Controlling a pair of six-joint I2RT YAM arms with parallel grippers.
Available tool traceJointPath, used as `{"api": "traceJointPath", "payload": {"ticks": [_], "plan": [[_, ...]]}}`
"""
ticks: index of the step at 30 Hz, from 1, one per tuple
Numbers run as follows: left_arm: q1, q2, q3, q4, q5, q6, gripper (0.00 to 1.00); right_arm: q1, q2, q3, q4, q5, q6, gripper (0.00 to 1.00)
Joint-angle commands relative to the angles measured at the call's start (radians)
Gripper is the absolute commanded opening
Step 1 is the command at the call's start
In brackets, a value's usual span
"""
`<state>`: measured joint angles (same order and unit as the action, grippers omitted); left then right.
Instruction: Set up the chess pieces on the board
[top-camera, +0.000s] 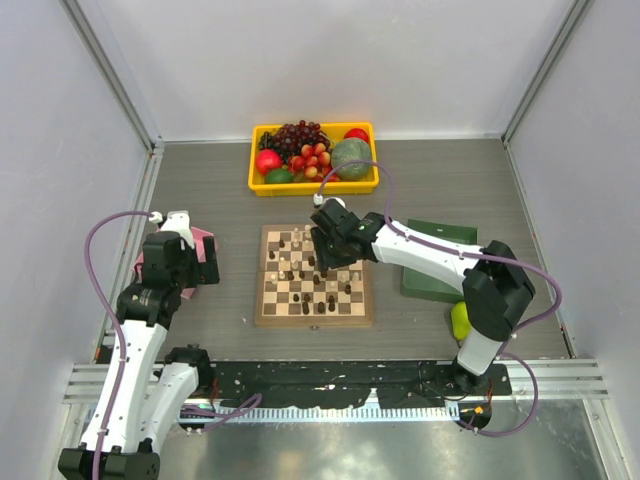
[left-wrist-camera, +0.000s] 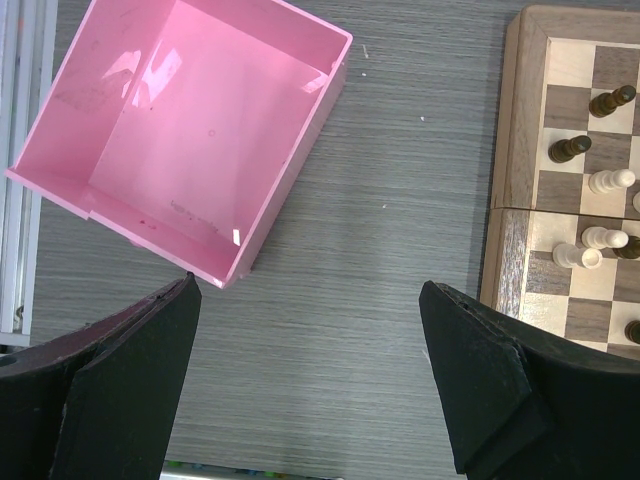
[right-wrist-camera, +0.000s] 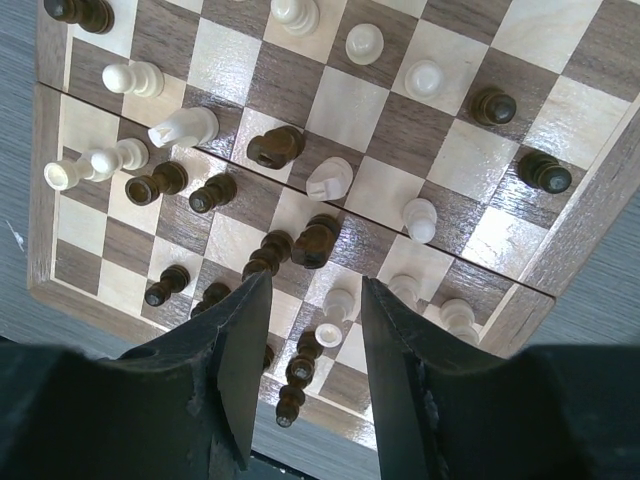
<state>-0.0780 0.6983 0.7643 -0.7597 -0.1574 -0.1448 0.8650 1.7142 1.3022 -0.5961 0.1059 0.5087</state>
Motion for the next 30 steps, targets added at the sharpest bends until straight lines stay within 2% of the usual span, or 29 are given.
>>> {"api": "traceJointPath", "payload": {"ticks": [1, 12, 16, 26, 30], "plan": [[0.004, 0.001, 0.024, 0.019, -0.010, 0.013, 0.99, 0.006, 0.021, 0.032, 0.042, -0.011, 0.025, 0.47], [0.003, 0.009, 0.026, 0.016, -0.010, 0.013, 0.99, 0.006, 0.068, 0.042, 0.055, 0.006, 0.040, 0.45], [0.004, 0.007, 0.029, 0.017, -0.011, 0.014, 0.99, 0.006, 0.073, 0.035, 0.070, 0.005, 0.042, 0.40], [0.004, 0.012, 0.030, 0.014, -0.011, 0.013, 0.99, 0.006, 0.099, 0.034, 0.081, -0.005, 0.039, 0.40], [0.004, 0.012, 0.030, 0.013, -0.011, 0.013, 0.99, 0.005, 0.099, 0.037, 0.081, 0.002, 0.037, 0.35]]}}
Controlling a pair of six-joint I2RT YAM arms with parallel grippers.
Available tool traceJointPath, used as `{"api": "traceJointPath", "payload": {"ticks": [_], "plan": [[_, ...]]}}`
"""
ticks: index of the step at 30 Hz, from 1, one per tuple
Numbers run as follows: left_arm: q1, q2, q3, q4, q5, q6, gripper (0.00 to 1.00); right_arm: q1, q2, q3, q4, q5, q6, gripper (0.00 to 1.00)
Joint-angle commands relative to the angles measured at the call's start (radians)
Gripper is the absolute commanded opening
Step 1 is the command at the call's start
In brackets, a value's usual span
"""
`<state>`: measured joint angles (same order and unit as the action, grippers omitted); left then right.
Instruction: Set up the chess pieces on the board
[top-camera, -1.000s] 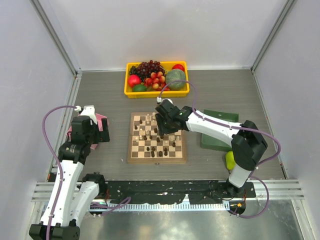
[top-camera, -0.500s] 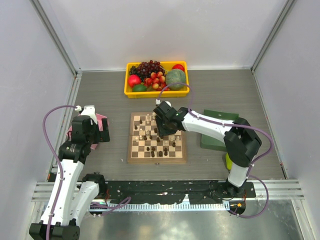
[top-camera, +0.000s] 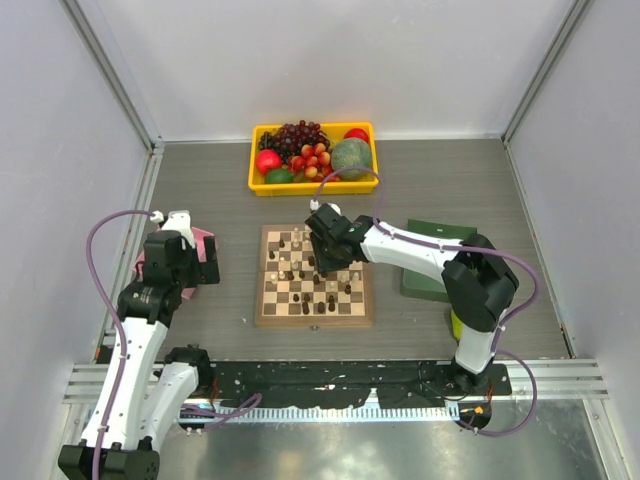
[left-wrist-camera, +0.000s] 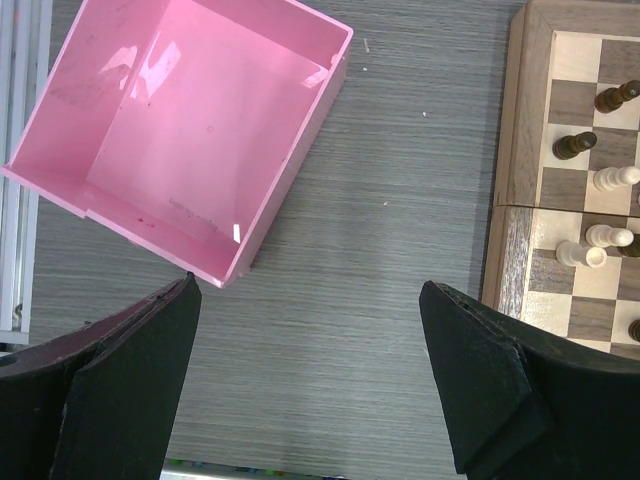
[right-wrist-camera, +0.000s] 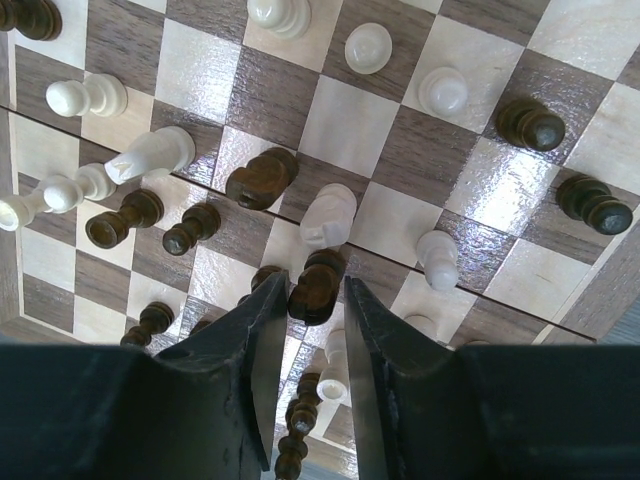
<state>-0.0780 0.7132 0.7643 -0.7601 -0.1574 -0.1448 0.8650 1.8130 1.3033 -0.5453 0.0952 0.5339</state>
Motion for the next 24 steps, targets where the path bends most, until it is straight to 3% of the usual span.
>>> {"api": "traceJointPath", "payload": {"ticks": [1, 3, 7, 17, 24], "plan": [[0.004, -0.004, 0.030, 0.013, -0.014, 0.013, 0.99, 0.006, 0.000, 0.034, 0.028, 0.009, 0.009, 0.34], [0.004, -0.006, 0.029, 0.013, -0.014, 0.014, 0.99, 0.006, 0.000, 0.037, 0.028, 0.006, 0.009, 0.28], [0.004, -0.004, 0.030, 0.012, -0.014, 0.014, 0.99, 0.006, -0.020, 0.036, 0.012, 0.014, 0.000, 0.25], [0.004, 0.002, 0.032, 0.015, -0.008, 0.013, 0.99, 0.009, -0.220, 0.034, -0.100, 0.063, -0.025, 0.24], [0.003, 0.002, 0.030, 0.013, -0.001, 0.013, 0.99, 0.040, -0.415, -0.122, -0.166, 0.081, 0.017, 0.24]]}}
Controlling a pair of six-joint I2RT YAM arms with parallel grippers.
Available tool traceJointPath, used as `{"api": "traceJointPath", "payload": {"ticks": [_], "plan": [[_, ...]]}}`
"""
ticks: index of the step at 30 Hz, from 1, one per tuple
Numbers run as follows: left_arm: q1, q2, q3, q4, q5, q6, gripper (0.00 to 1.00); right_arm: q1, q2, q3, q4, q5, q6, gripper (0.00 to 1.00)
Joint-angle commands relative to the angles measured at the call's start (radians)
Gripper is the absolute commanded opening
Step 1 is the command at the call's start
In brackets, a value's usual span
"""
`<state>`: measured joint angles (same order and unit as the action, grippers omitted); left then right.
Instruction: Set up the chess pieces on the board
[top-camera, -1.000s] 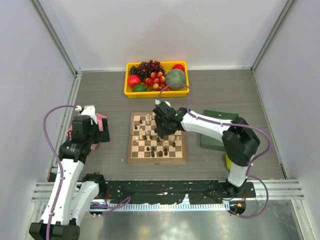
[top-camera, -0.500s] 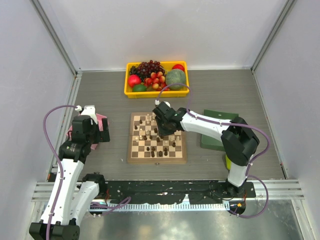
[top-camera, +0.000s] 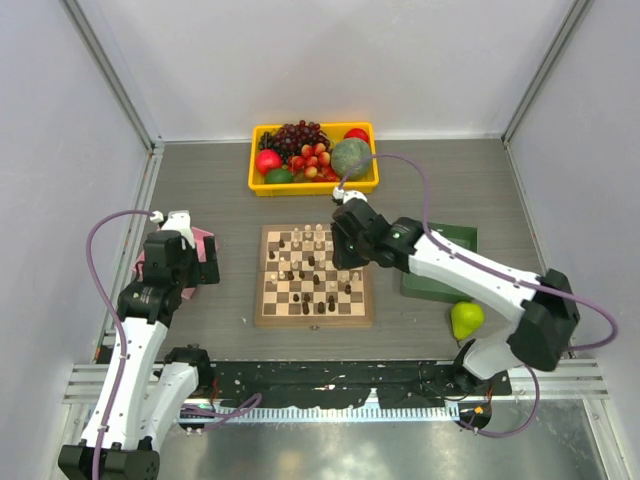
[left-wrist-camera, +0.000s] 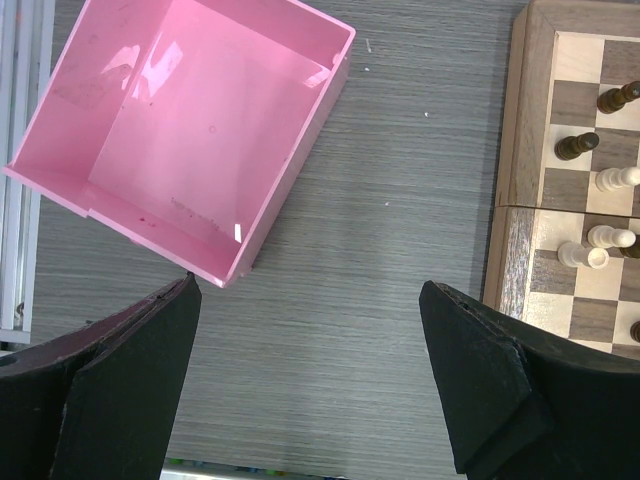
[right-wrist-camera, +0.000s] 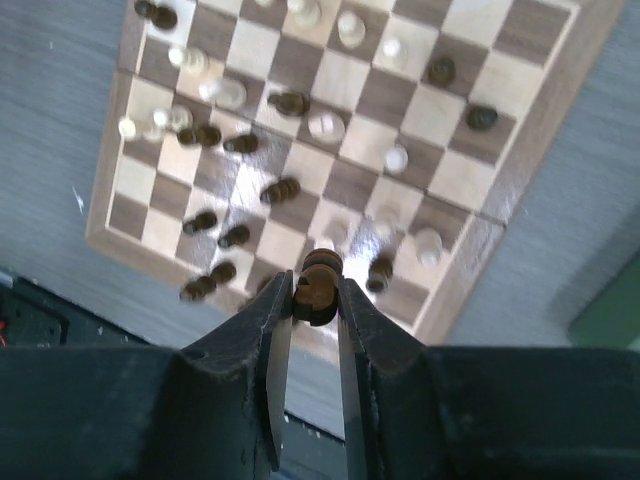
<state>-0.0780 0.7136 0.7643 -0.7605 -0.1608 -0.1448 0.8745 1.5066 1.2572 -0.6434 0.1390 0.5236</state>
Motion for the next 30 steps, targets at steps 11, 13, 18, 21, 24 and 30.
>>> {"api": "traceJointPath", "payload": {"ticks": [11, 13, 18, 21, 24, 30], "plan": [[0.004, 0.035, 0.038, 0.009, 0.010, 0.010, 0.99, 0.118, -0.160, -0.266, 0.002, 0.054, 0.070, 0.24], [0.003, 0.038, 0.040, 0.009, 0.010, 0.010, 0.99, 0.132, -0.138, -0.278, 0.021, 0.062, 0.075, 0.23], [0.003, 0.041, 0.040, 0.009, 0.001, 0.010, 0.99, 0.146, -0.095, -0.271, 0.056, 0.091, 0.056, 0.23], [0.004, 0.043, 0.040, 0.009, 0.001, 0.010, 0.99, 0.150, -0.072, -0.271, 0.070, 0.083, 0.049, 0.23], [0.004, 0.044, 0.040, 0.007, -0.005, 0.011, 0.99, 0.149, -0.051, -0.280, 0.074, 0.082, 0.050, 0.23], [0.004, 0.047, 0.041, 0.004, -0.008, 0.010, 0.99, 0.152, -0.034, -0.282, 0.088, 0.083, 0.042, 0.23]]}}
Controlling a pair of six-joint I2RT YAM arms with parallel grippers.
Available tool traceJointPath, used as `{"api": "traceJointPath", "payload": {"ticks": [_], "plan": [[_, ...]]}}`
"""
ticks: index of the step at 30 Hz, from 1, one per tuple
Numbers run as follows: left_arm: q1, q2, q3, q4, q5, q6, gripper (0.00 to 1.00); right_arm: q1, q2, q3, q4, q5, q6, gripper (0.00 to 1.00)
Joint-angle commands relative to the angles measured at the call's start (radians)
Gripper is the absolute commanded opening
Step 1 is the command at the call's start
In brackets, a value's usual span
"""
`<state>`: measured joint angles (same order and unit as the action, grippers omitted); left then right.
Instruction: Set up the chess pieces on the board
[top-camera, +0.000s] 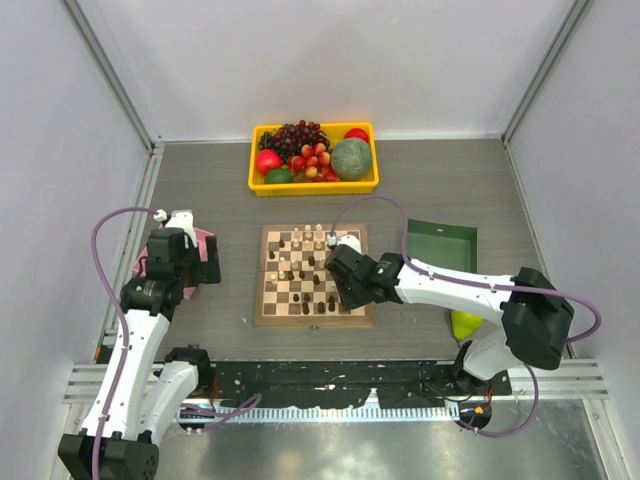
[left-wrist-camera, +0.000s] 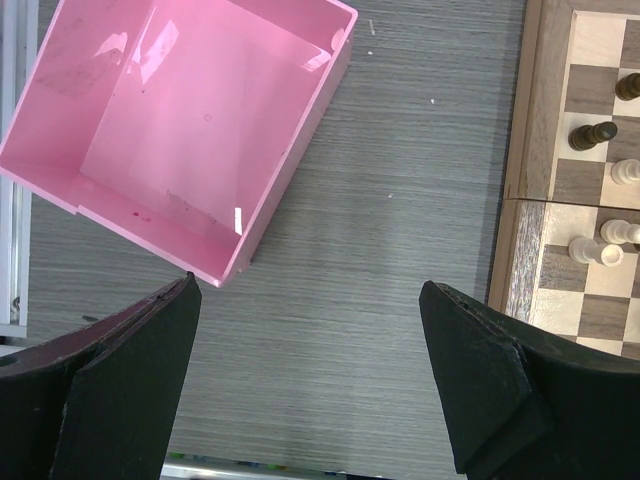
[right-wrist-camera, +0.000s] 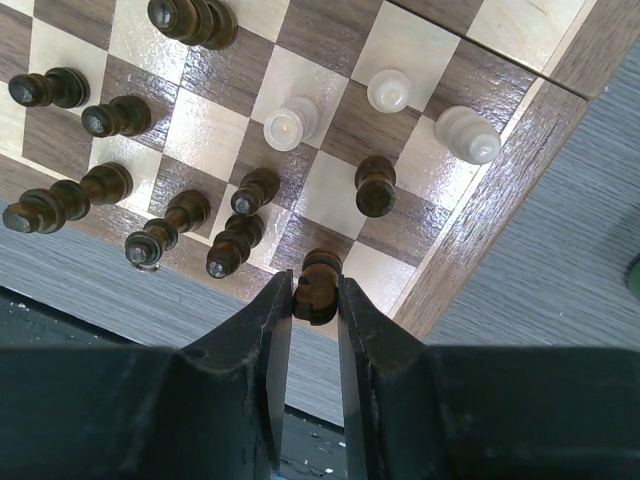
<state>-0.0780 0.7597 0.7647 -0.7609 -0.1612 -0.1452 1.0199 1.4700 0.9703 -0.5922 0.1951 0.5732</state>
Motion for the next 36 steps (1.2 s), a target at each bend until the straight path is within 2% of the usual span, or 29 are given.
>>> {"api": "traceJointPath", "payload": {"ticks": [1, 27, 36], "plan": [[0.004, 0.003, 0.041, 0.005, -0.012, 0.012, 0.99, 0.006, 0.007, 0.005, 0.038, 0.027, -0.007, 0.23], [0.004, 0.016, 0.045, 0.002, -0.011, 0.010, 0.99, 0.016, 0.038, 0.016, 0.037, -0.017, -0.030, 0.24], [0.004, 0.018, 0.045, 0.002, -0.011, 0.010, 0.99, 0.016, 0.027, 0.008, 0.045, -0.014, -0.032, 0.31]]}}
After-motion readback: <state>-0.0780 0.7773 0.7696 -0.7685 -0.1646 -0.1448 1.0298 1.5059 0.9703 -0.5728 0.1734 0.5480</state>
